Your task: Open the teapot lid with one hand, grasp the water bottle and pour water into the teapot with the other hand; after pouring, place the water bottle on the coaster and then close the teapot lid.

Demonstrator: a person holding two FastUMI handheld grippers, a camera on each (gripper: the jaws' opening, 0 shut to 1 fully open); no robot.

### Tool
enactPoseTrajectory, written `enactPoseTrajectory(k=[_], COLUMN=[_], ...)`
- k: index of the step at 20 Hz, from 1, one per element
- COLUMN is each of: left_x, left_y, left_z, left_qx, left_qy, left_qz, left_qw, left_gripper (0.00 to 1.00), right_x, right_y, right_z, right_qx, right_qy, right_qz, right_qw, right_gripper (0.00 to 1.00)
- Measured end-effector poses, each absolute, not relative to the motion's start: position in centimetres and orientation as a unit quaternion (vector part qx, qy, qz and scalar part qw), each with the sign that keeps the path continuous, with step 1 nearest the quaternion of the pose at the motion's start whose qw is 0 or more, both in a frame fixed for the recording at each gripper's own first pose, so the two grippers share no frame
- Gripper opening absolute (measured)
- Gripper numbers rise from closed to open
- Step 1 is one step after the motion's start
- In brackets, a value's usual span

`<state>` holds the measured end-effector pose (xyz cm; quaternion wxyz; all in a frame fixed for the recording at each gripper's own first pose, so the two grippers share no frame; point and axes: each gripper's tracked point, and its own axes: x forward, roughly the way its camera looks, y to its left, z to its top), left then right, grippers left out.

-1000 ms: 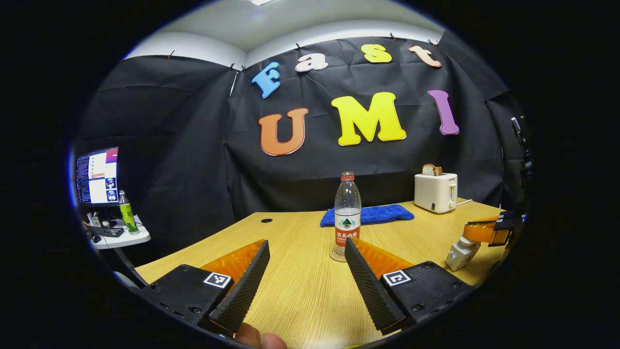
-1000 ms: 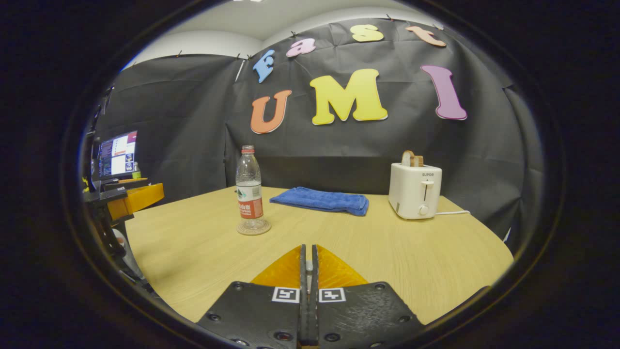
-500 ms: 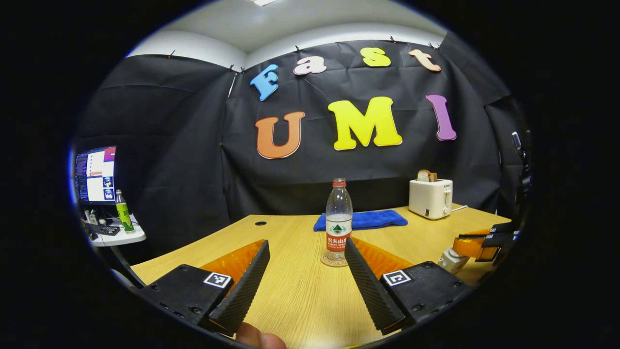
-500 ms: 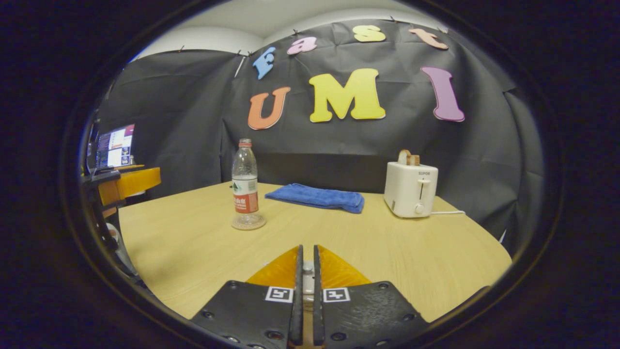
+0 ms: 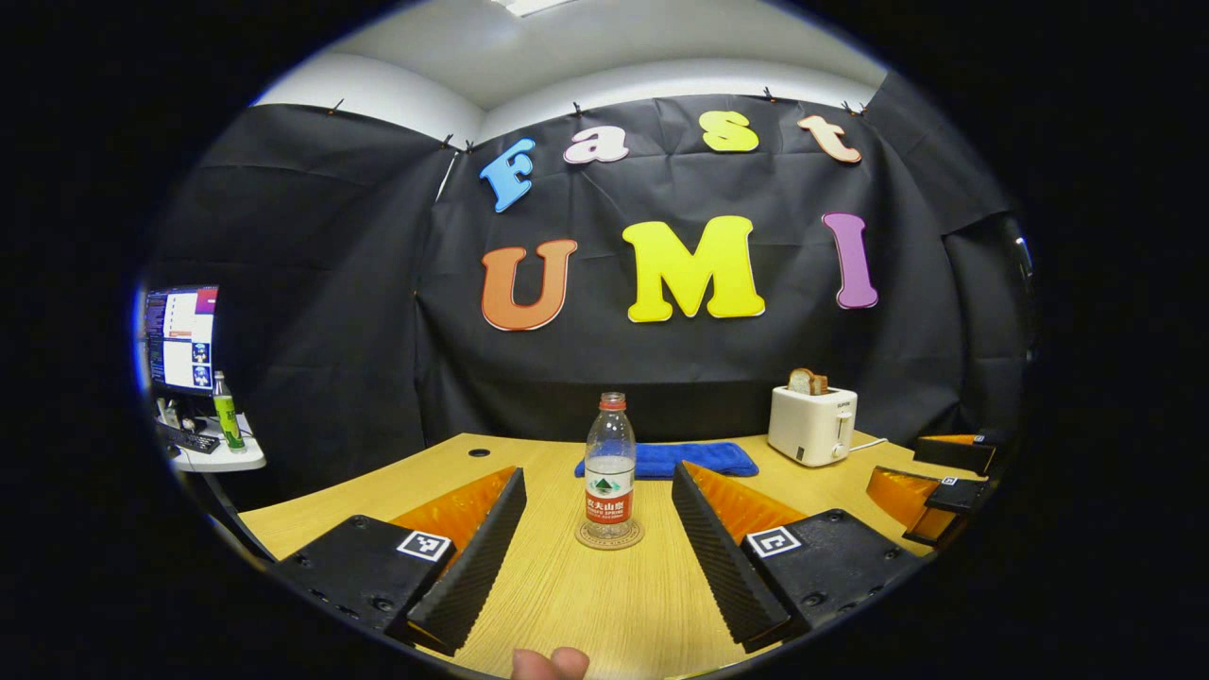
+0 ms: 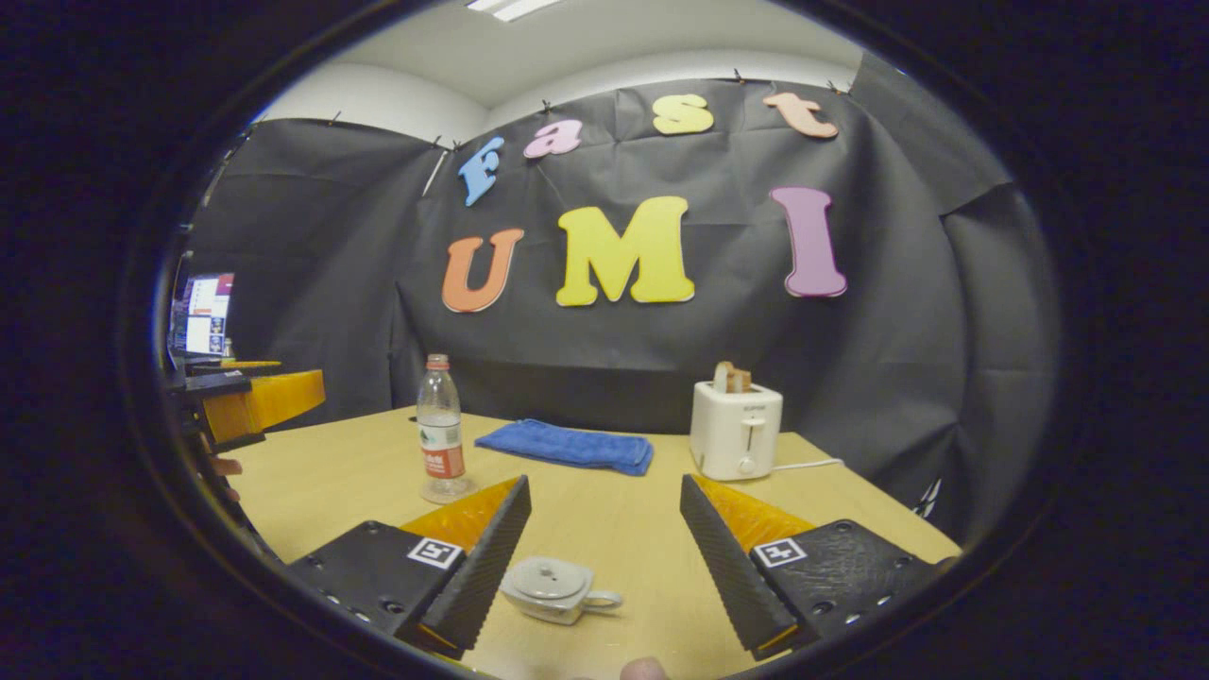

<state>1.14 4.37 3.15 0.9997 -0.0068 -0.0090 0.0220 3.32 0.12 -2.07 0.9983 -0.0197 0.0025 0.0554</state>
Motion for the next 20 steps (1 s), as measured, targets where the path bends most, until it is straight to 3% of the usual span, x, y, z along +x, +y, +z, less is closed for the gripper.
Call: enactPoseTrajectory(k=[5, 11, 12, 13, 20], left_x=[0.3, -0.4, -0.4, -0.5, -0.4], left_y=[3.9, 3.6, 3.6, 3.6, 3.4], left_z=[3.5, 4.4, 4.3, 4.3, 3.4], left_qx=[0.003, 0.013, 0.013, 0.010, 0.004], left_qy=[-0.016, -0.028, -0.029, -0.026, -0.005], left_qz=[0.021, 0.009, 0.006, 0.003, -0.004], left_qw=[1.000, 0.999, 0.999, 1.000, 1.000], left_gripper=[0.97, 0.97, 0.92, 0.97, 0.97], right_x=[0.3, -1.6, -1.8, -1.9, -2.7], right_y=[-1.9, -1.6, -1.3, -1.0, -0.1], right_z=[0.8, 2.6, 2.5, 2.5, 2.8], right_qx=[-0.027, -0.028, -0.028, -0.029, -0.034], right_qy=[-0.018, -0.028, -0.026, -0.025, -0.028], right_qz=[-0.003, -0.023, -0.022, -0.021, -0.033], right_qw=[0.999, 0.999, 0.999, 0.999, 0.998], right_gripper=[0.97, 0.97, 0.97, 0.97, 0.97])
